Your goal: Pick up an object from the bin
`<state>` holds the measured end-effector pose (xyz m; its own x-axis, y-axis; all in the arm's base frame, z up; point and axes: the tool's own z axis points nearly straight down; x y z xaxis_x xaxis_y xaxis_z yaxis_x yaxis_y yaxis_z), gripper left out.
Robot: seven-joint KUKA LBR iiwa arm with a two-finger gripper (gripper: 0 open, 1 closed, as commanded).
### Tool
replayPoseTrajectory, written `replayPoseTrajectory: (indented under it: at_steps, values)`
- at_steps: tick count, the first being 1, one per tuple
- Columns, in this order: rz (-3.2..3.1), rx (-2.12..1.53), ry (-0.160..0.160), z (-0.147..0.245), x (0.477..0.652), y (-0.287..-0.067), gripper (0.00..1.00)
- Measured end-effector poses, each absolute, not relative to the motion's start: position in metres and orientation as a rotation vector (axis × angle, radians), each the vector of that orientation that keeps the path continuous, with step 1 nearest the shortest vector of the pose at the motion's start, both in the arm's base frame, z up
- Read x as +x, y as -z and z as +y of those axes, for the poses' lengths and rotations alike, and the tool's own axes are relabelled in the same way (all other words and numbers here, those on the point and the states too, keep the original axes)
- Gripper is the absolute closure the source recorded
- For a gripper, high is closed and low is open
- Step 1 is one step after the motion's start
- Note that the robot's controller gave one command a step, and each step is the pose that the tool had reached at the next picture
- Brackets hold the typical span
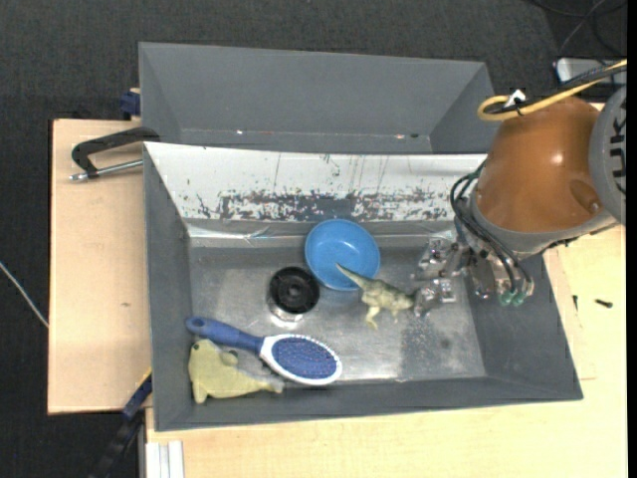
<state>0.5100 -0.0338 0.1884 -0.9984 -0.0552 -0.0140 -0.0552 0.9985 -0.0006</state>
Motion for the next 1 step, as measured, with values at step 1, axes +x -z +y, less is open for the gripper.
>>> replayPoseTrajectory:
  at_steps: [1]
  values:
    - [3.127,-0.123,0.001,-0.0308,0.5077,-0.2462,1.0]
